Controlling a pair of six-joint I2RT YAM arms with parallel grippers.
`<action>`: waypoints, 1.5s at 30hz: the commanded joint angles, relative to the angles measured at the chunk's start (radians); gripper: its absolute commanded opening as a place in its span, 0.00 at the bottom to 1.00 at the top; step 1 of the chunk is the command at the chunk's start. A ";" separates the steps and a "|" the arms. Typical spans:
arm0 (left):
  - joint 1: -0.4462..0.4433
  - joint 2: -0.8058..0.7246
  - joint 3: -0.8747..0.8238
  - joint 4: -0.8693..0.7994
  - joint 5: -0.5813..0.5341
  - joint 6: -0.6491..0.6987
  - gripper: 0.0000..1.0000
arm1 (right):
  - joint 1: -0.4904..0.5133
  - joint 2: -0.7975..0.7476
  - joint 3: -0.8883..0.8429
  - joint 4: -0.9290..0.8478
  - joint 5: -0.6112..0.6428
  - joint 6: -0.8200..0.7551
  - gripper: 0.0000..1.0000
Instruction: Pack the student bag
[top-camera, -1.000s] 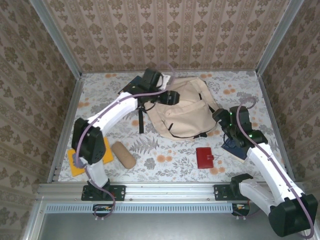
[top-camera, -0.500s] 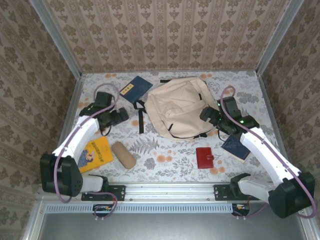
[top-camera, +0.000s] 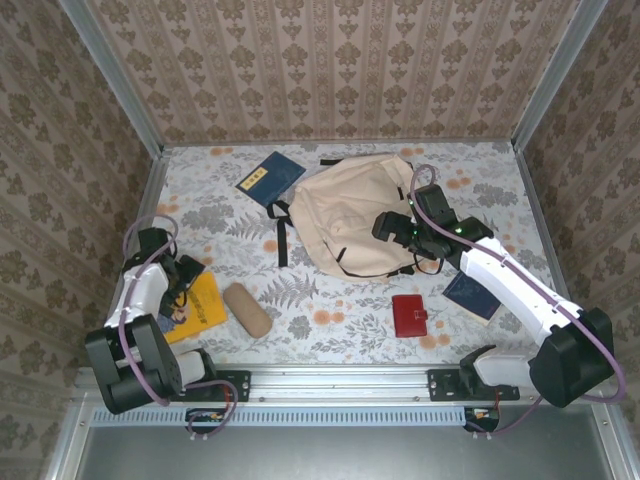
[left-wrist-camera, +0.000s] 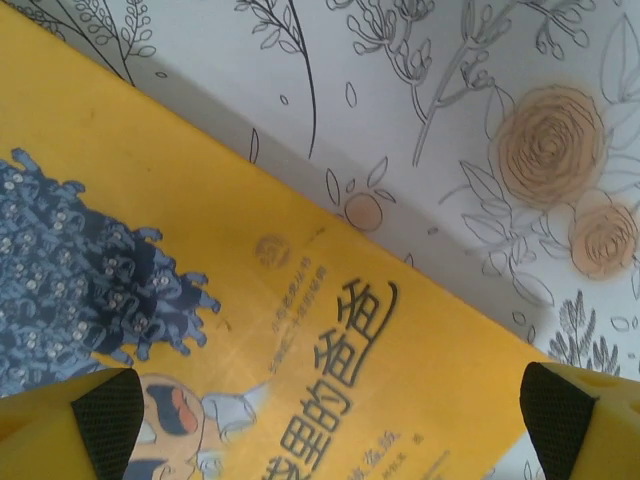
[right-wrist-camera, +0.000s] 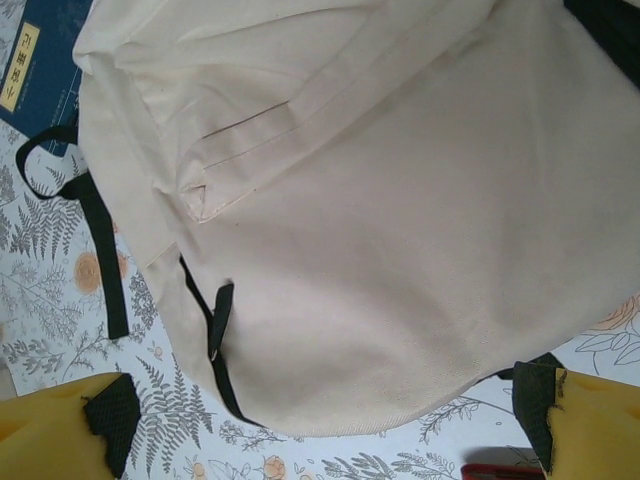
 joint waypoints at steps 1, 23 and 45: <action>0.017 0.047 0.015 0.087 0.032 -0.004 1.00 | 0.009 0.004 0.028 0.000 -0.022 -0.014 1.00; -0.400 0.626 0.471 0.162 0.253 0.189 0.96 | 0.009 -0.062 0.018 -0.045 0.003 0.004 1.00; -0.425 0.337 0.409 0.071 0.310 0.131 0.89 | 0.235 0.237 0.250 0.024 0.005 -0.132 0.87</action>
